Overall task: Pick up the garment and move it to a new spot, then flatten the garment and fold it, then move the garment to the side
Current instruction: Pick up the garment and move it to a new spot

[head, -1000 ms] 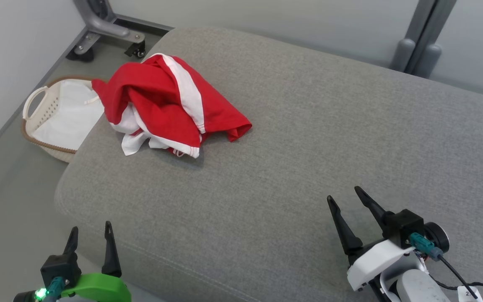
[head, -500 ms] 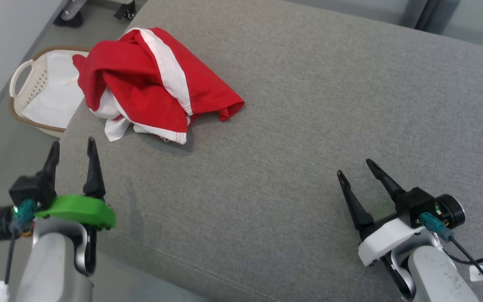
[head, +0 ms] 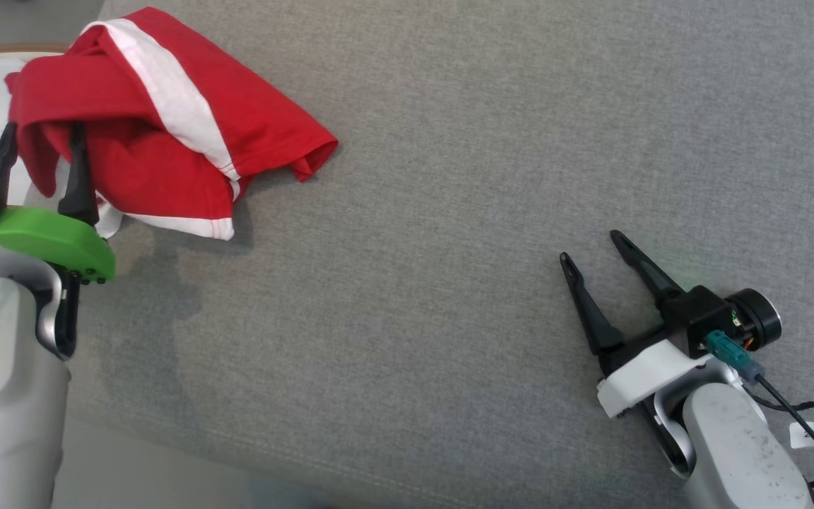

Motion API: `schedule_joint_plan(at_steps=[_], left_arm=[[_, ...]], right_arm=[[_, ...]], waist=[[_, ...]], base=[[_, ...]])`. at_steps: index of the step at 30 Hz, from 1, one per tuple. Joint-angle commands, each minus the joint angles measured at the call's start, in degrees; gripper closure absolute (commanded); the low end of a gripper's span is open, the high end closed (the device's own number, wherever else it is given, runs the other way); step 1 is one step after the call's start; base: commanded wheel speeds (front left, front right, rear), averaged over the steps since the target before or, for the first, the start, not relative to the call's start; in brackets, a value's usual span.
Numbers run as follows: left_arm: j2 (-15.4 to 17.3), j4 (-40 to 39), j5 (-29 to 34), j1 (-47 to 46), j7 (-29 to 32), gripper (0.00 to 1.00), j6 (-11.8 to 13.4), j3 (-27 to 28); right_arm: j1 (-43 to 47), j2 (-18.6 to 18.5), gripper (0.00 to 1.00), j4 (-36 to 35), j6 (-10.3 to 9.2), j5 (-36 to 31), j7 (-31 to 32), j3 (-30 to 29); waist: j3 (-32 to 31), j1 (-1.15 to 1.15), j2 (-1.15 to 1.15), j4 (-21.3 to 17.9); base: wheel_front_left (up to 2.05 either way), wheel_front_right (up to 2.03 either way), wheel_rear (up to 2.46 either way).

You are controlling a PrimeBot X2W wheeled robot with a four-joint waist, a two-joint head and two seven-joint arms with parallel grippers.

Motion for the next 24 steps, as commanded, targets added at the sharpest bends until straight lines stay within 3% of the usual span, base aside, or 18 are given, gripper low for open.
schedule_joint_plan(at_steps=[1,7,8,9,13,19,24], left_arm=[[1.1,2.2,-0.4,-2.1,0.0,0.00,0.0,-0.8],[2.6,10.1,-4.2,-5.7,0.0,0.00,0.1,-3.3],[2.9,10.4,-4.6,-6.0,0.0,0.80,0.1,-3.0],[3.2,10.4,-4.6,-6.0,0.0,1.00,0.1,-2.8],[4.4,7.5,-3.6,-5.1,0.0,1.00,0.1,-0.5],[4.3,-7.1,1.5,-3.5,0.0,1.00,0.1,3.5],[3.9,-19.2,2.7,-1.9,0.0,1.00,0.1,0.8]], right_arm=[[-0.2,-0.4,0.00,0.7,-0.07,-0.3,0.0,-0.1],[-1.5,-0.4,0.00,0.9,-0.10,-0.5,0.1,0.1],[-1.6,-0.4,0.00,0.8,-0.12,-0.5,0.1,-0.1],[-1.6,-0.4,0.00,0.9,-0.14,-0.5,0.2,-0.1],[-1.1,0.0,0.00,1.2,-0.14,0.1,0.2,-0.3],[0.4,1.7,0.00,0.6,-0.07,1.4,0.0,-0.5],[2.3,2.4,0.00,0.4,-0.07,2.5,0.0,-0.6]], waist=[[2.8,0.00,0.00,-3.0],[4.6,0.00,0.00,-4.7],[4.7,0.00,0.00,-4.9],[4.6,0.00,0.00,-5.1],[3.2,0.00,0.00,-5.9],[-2.3,0.00,0.00,-7.7],[-7.4,0.00,0.00,-10.9]], base=[[0.00,0.00,0.00],[0.00,0.00,0.00],[0.00,0.00,0.00],[0.00,0.00,0.00],[0.00,0.00,0.00],[0.00,0.00,0.00],[0.00,0.00,0.00]])
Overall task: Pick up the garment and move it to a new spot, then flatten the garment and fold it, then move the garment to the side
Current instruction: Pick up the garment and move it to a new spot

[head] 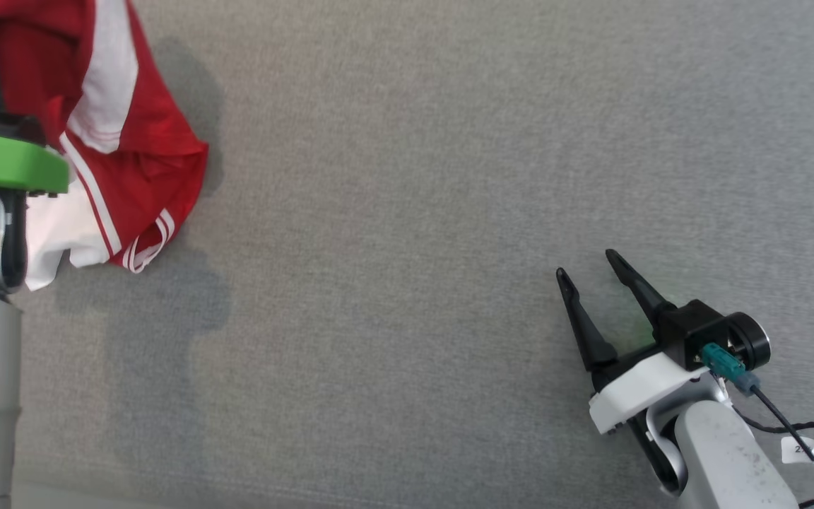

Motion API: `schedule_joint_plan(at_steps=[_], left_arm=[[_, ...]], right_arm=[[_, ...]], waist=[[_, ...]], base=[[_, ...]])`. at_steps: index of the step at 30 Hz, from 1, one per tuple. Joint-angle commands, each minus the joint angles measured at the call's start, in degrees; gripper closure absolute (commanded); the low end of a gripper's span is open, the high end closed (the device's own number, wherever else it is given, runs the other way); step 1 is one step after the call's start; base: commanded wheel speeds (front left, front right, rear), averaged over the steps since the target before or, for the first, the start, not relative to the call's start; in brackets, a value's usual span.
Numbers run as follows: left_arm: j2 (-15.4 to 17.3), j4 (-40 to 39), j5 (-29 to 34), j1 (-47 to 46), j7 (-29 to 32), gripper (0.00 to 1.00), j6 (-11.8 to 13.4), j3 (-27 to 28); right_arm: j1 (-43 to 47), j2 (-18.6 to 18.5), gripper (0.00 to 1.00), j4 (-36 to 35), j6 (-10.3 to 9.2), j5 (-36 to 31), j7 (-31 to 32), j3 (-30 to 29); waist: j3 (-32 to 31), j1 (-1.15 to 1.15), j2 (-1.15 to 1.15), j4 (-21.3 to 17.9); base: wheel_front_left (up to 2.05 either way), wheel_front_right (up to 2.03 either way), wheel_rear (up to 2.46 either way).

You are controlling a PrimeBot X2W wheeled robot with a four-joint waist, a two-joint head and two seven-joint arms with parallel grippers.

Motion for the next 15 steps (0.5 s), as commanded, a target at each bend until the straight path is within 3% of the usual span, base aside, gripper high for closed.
schedule_joint_plan(at_steps=[1,7,15], left_arm=[[-0.4,-1.9,0.3,1.5,0.0,1.00,0.1,-1.1],[-3.0,-8.5,-1.4,2.7,0.0,1.00,0.1,-7.6],[-10.6,-9.9,-4.3,5.1,0.0,1.00,0.1,-14.4]], right_arm=[[1.2,0.0,0.00,0.0,-0.10,0.4,0.0,0.0],[3.5,0.3,0.00,-0.5,-0.10,1.6,0.0,0.3],[5.1,0.4,0.00,-1.3,-0.10,3.5,0.0,1.6]], waist=[[-5.1,0.00,-0.01,-4.0],[-8.8,0.00,-0.01,-10.4],[-10.0,0.00,-0.01,-20.6]], base=[[0.00,0.00,0.00],[0.00,0.00,0.00],[0.00,0.00,0.00]])
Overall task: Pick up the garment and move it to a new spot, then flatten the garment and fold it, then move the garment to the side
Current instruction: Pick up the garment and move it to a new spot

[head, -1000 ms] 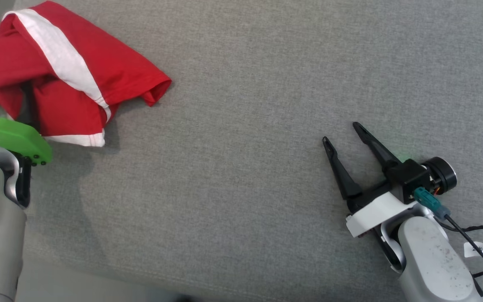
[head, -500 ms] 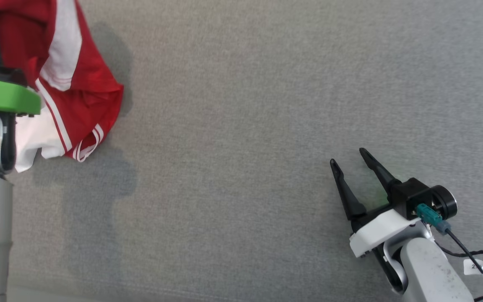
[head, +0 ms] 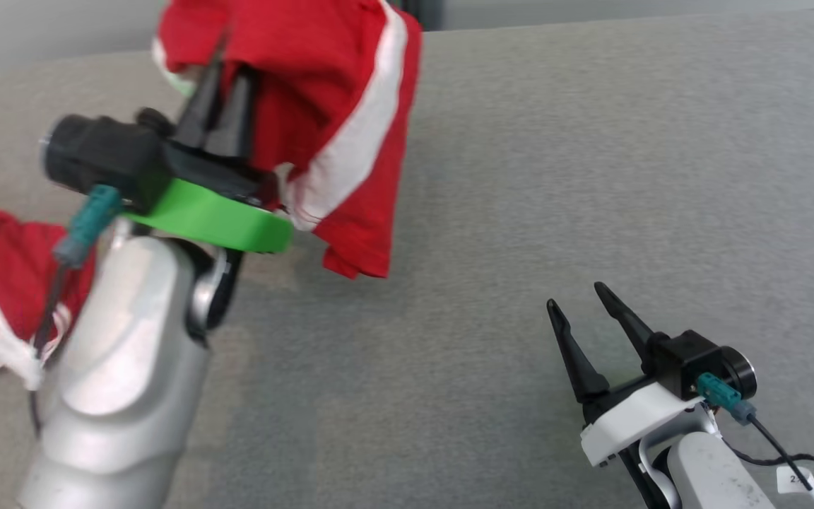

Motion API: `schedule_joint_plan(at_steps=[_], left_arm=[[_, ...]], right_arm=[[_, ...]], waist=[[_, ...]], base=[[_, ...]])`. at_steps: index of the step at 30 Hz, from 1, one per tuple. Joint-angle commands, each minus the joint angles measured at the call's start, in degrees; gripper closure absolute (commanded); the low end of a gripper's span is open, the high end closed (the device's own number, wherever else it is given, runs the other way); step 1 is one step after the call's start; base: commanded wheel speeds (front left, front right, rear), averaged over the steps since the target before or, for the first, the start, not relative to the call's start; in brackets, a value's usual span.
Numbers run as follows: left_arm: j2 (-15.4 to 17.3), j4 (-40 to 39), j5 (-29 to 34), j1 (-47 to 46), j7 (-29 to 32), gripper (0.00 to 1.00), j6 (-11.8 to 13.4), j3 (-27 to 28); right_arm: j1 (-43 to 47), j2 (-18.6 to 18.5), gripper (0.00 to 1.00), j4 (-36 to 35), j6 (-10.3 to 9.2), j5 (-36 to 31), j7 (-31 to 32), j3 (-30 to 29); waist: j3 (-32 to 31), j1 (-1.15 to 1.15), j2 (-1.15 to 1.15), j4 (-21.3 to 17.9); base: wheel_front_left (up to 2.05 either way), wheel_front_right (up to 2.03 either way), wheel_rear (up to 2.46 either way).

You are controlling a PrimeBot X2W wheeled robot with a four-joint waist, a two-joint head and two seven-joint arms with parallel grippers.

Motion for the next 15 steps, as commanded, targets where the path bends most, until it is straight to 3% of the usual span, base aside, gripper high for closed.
schedule_joint_plan(at_steps=[1,6,7,8,15], left_arm=[[-1.0,0.7,-0.7,1.0,0.0,1.00,0.1,-1.0],[-4.8,3.7,-1.5,2.6,0.0,1.00,0.1,-4.6],[-5.1,4.3,-1.4,2.9,0.0,0.86,0.1,-4.8],[-5.5,6.0,-0.7,3.9,0.0,0.00,0.1,-5.3],[-6.8,11.5,1.2,10.4,0.0,0.00,0.3,-0.1]], right_arm=[[1.1,-0.1,0.00,-0.3,-0.10,0.2,0.0,0.0],[1.7,-0.1,0.00,-0.6,-0.10,0.1,0.0,0.3],[1.8,-0.1,0.00,-0.6,-0.10,0.0,0.0,0.1],[1.9,-0.2,0.00,-0.8,-0.10,0.3,0.0,-0.6],[1.9,-0.1,0.00,-0.7,-0.10,0.6,0.0,-1.2]], waist=[[-2.6,0.00,-0.01,-8.4],[-2.2,0.00,-0.01,-11.9],[-2.2,0.00,-0.01,-12.2],[-2.1,0.00,-0.01,-12.4],[-2.7,0.00,-0.01,-10.9]], base=[[0.00,0.00,0.00],[0.00,0.00,0.00],[0.00,0.00,0.00],[0.00,0.00,0.00],[0.00,0.00,0.00]])
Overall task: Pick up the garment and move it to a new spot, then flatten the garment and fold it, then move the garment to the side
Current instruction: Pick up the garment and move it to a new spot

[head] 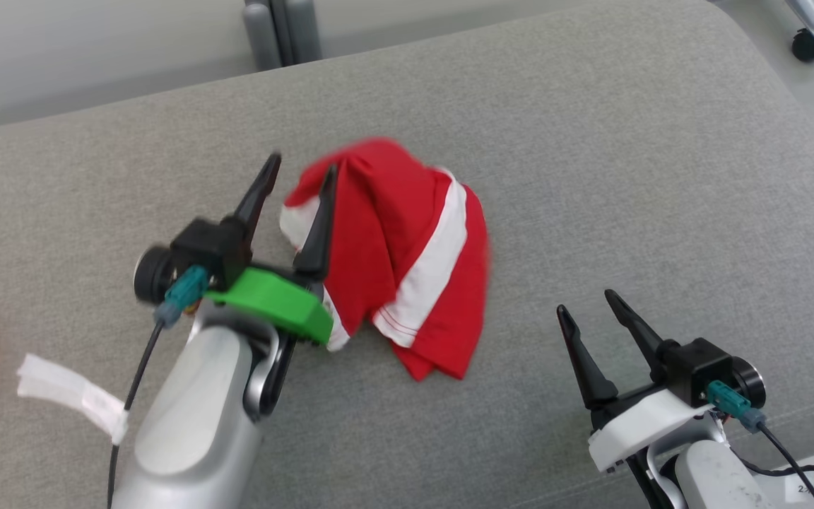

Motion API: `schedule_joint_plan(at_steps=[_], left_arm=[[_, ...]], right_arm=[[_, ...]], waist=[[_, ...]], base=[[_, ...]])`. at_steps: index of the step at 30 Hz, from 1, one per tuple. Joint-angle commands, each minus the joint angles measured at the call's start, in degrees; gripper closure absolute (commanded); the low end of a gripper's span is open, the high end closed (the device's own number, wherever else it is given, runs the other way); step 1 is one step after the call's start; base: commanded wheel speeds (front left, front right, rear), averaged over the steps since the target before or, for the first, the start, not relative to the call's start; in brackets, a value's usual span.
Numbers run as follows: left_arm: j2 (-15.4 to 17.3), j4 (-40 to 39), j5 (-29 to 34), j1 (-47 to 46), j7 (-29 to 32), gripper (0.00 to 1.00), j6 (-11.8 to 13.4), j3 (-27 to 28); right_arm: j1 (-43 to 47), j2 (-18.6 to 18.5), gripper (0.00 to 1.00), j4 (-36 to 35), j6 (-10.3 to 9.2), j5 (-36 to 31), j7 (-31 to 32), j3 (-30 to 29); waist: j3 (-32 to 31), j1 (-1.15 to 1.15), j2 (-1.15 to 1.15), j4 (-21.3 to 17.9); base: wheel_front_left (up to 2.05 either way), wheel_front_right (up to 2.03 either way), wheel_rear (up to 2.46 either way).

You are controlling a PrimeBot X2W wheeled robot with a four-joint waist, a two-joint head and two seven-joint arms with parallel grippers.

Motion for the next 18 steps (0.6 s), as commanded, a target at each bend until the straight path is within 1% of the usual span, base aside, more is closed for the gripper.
schedule_joint_plan(at_steps=[1,5,9,12,18], left_arm=[[0.1,1.1,0.0,2.5,0.0,0.00,0.2,1.1],[0.6,1.9,0.9,6.8,0.0,0.00,0.1,4.8],[0.4,0.4,2.3,12.3,0.0,0.00,0.1,9.9],[0.5,-1.6,4.3,16.1,0.0,0.00,0.1,11.5],[0.0,-5.8,5.4,24.1,0.0,0.00,0.0,15.6]], right_arm=[[0.6,-0.1,0.00,0.1,-0.10,0.2,0.0,-0.2],[1.2,-0.1,0.00,0.4,-0.10,-0.2,0.0,-0.5],[2.0,-0.1,0.00,0.6,-0.10,-0.5,0.0,-1.2],[2.9,-0.1,0.00,0.7,-0.10,-0.6,0.0,-1.4],[4.8,-0.1,0.00,1.2,-0.10,-1.1,0.0,-1.3]], waist=[[-0.9,0.00,-0.01,1.3],[-2.5,0.00,-0.01,3.4],[-4.6,0.00,-0.01,5.8],[-6.1,0.00,-0.01,7.1],[-8.6,0.00,-0.01,8.7]], base=[[0.00,0.00,0.00],[0.00,0.00,0.00],[0.00,0.00,0.00],[0.00,0.00,0.00],[0.00,0.00,0.00]])
